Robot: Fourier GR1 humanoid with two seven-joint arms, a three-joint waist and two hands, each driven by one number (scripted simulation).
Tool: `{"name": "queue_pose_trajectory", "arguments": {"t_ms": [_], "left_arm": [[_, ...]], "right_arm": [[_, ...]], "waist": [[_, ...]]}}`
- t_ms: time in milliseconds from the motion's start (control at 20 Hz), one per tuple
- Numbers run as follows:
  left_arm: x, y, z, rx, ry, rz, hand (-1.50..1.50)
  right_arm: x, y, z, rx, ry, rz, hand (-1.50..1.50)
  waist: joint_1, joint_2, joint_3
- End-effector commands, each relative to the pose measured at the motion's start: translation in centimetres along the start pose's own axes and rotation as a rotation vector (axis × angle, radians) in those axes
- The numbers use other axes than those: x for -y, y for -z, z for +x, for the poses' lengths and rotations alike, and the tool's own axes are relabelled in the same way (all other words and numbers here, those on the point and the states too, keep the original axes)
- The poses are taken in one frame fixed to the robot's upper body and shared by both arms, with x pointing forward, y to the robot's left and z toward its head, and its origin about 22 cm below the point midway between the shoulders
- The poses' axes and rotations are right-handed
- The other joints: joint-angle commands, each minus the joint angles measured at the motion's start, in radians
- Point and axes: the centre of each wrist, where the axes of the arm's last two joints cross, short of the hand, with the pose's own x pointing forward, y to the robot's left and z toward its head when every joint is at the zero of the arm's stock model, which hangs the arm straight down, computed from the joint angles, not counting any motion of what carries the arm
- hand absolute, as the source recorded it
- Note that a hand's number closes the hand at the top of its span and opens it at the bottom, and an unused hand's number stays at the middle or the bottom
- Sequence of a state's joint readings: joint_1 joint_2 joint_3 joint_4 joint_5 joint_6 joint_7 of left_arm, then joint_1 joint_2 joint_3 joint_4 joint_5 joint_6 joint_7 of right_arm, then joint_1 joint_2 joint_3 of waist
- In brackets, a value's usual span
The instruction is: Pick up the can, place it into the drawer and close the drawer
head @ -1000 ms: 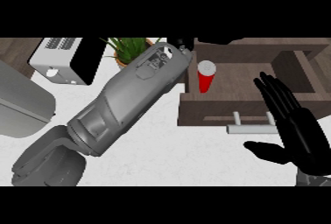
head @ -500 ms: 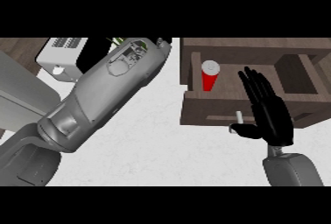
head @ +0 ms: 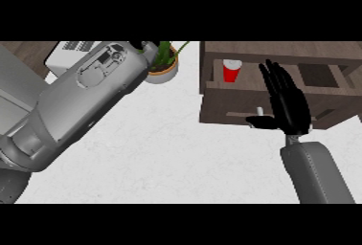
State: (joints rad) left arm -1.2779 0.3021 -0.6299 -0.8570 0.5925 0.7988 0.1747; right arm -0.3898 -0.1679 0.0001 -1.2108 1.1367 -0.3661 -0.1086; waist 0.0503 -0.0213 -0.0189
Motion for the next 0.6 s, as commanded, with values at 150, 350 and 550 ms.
{"name": "queue_pose_trajectory", "arguments": {"t_ms": [150, 350, 550], "left_arm": [[-2.8, -0.6, -1.8, -0.016, 0.019, -0.006, -1.50], [-3.2, -1.0, 0.4, -0.025, 0.002, -0.019, -1.50], [-4.2, -2.1, -1.5, -0.023, 0.014, 0.003, -1.50]], "right_arm": [[-3.8, 1.7, 0.0, -0.029, -0.044, 0.027, -1.50], [-4.4, 3.4, 0.1, -0.060, -0.067, -0.034, -1.50], [-3.9, 5.4, -0.5, -0.071, -0.073, -0.064, -1.50]], "waist": [[0.003, 0.029, 0.020], [0.026, 0.029, 0.021], [0.026, 0.031, 0.021]]}}
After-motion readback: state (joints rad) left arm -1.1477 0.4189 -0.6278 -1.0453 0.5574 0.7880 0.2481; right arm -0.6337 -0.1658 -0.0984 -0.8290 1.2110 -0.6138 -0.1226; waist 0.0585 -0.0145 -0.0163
